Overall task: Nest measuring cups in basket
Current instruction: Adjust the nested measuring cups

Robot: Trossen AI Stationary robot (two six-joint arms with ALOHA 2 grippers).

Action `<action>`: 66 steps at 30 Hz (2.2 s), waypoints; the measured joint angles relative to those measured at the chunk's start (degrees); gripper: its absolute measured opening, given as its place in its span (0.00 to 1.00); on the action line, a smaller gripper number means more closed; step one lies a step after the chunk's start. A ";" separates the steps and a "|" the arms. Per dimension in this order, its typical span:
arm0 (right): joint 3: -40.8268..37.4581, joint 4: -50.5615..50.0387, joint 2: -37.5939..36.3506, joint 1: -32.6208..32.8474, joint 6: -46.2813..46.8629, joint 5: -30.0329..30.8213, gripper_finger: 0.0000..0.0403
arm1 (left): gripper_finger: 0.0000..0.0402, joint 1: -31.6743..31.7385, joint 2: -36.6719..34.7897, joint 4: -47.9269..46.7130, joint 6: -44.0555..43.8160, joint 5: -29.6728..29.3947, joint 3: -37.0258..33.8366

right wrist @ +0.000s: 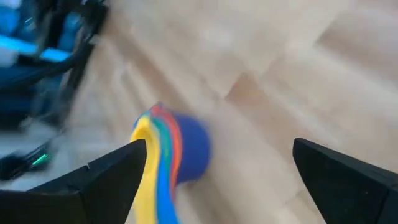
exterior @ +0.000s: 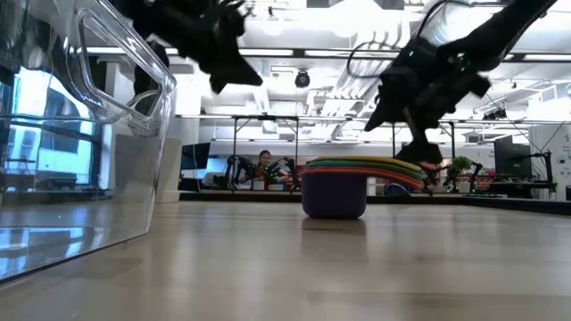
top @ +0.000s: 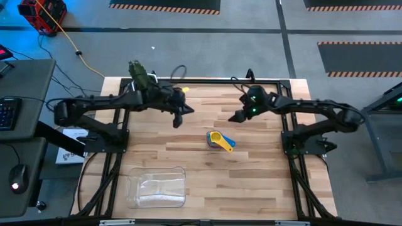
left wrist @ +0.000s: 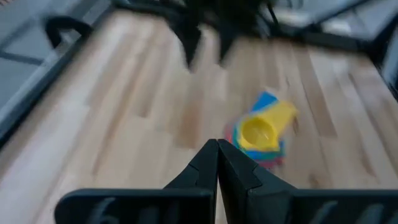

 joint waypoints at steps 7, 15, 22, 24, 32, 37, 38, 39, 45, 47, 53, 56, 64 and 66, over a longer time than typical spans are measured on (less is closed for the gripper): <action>0.00 -13.34 -9.68 2.32 -1.42 14.69 0.97 | 0.00 -10.23 12.71 -17.04 8.57 -1.76 19.94; 0.00 -25.46 -14.09 5.15 1.10 27.27 0.97 | 0.00 -16.72 31.16 -20.96 16.44 -3.78 37.06; 0.00 -26.80 -14.17 7.89 3.00 32.06 0.97 | 0.00 -20.04 39.37 -21.54 17.54 -3.69 40.73; 0.00 -26.62 -13.85 8.75 1.27 32.04 0.97 | 0.00 -20.87 40.46 -21.51 16.67 -3.70 40.70; 0.00 -27.21 -10.83 10.24 -0.30 28.54 0.89 | 0.00 -23.98 43.97 -16.47 12.60 -5.66 37.68; 0.00 -27.88 -7.06 12.47 -2.05 26.76 0.55 | 0.00 -25.06 43.93 -11.78 9.05 -8.45 33.93; 0.00 -29.12 -6.37 12.82 -3.39 26.69 0.46 | 0.00 -25.04 43.93 -10.52 8.15 -8.47 33.17; 0.00 -30.09 -5.69 12.99 -4.97 26.60 0.35 | 0.00 -25.03 43.93 -8.27 7.23 -8.57 32.35; -10.13 -26.55 -11.89 12.91 -4.20 22.49 0.06 | 0.00 -25.83 43.86 0.42 2.59 -11.86 27.67; -15.84 -17.86 -17.65 13.36 1.39 16.97 0.05 | 0.00 -26.24 43.85 2.94 1.71 -12.37 27.06; -26.45 6.91 -28.00 17.79 19.12 24.90 0.01 | 0.00 -26.86 44.13 9.12 2.61 -13.95 25.55; -26.97 9.11 -27.16 18.55 19.65 29.14 0.00 | 0.00 -26.30 44.79 10.29 4.18 -15.71 25.31; -27.04 19.18 -18.68 19.45 21.00 28.54 0.00 | 0.00 -25.15 48.63 14.59 6.54 -14.89 25.64; -27.03 22.04 -16.25 20.24 22.08 29.13 0.00 | 0.00 -25.15 48.58 15.46 6.54 -15.92 25.71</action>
